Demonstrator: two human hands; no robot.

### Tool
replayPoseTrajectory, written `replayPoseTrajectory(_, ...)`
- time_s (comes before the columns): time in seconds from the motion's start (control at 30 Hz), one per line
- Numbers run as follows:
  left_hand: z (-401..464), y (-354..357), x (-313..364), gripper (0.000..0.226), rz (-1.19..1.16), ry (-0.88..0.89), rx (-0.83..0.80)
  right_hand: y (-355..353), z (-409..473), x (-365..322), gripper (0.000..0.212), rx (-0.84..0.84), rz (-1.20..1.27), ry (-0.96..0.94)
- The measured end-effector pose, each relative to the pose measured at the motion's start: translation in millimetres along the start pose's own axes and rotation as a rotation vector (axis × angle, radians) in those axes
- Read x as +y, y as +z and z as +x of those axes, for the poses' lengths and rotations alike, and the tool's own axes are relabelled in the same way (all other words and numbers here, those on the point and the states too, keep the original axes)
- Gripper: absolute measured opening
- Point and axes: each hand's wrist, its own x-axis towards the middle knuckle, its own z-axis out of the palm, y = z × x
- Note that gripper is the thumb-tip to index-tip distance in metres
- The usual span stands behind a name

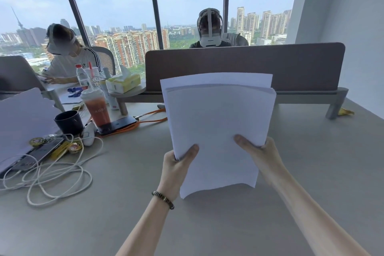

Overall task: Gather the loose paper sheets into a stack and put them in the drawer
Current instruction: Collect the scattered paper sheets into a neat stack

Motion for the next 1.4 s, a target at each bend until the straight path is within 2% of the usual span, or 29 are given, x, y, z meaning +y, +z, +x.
replayPoseTrajectory(0.13, 6, -5, 10, 0.040, 0.085, -0.049, -0.109, 0, 4, -2, 0.015, 0.145, 0.001, 0.023)
replayPoseTrajectory(0.27, 8, -27, 6, 0.033, 0.249, -0.080, -0.234, 0, 4, 1, 0.007, 0.241, 0.222, 0.067)
replayPoseTrajectory(0.33, 7, -35, -1, 0.032, 0.099, -0.099, -0.168, 3, 5, 4, 0.009, 0.286, 0.344, 0.113)
replayPoseTrajectory(0.43, 1, -30, -9, 0.036, -0.337, -0.153, -0.094, 13, 5, 12, 0.021, 0.353, 0.480, 0.184)
replayPoseTrajectory(0.5, -6, -16, -12, 0.037, -0.462, -0.175, -0.099, 24, 0, 16, 0.021, 0.344, 0.532, 0.207)
replayPoseTrajectory(0.63, -15, 6, -11, 0.042, -0.526, -0.184, -0.077, 44, -15, 19, 0.028, 0.263, 0.568, 0.223)
replayPoseTrajectory(0.8, -8, -7, -7, 0.038, -0.444, -0.201, 0.030, 33, -13, 18, 0.033, 0.153, 0.556, 0.269)
replayPoseTrajectory(0.87, -3, -18, -3, 0.034, -0.403, -0.198, 0.060, 16, -4, 17, 0.028, 0.154, 0.577, 0.216)
replayPoseTrajectory(0.93, 2, -30, 1, 0.029, -0.358, -0.177, 0.093, -5, 7, 14, 0.033, 0.149, 0.593, 0.109)
replayPoseTrajectory(1.0, 6, -42, 6, 0.022, -0.301, -0.138, 0.117, -25, 14, 7, 0.033, 0.122, 0.537, 0.023)
replayPoseTrajectory(1.07, 9, -51, 9, 0.015, -0.239, -0.093, 0.115, -38, 18, -2, 0.028, 0.072, 0.351, 0.017)
replayPoseTrajectory(1.17, 12, -59, 11, 0.012, -0.163, -0.036, 0.092, -45, 23, -5, 0.049, 0.036, -0.026, 0.059)
replayPoseTrajectory(1.23, 13, -62, 10, 0.014, -0.126, -0.006, 0.053, -44, 27, -4, 0.058, -0.027, -0.127, 0.053)
replayPoseTrajectory(1.33, 14, -67, 7, 0.029, -0.052, 0.020, 0.017, -41, 31, 4, 0.050, 0.000, -0.204, 0.026)
replayPoseTrajectory(1.4, 14, -70, 5, 0.027, 0.002, 0.033, -0.007, -40, 30, 10, 0.034, 0.061, -0.241, -0.010)
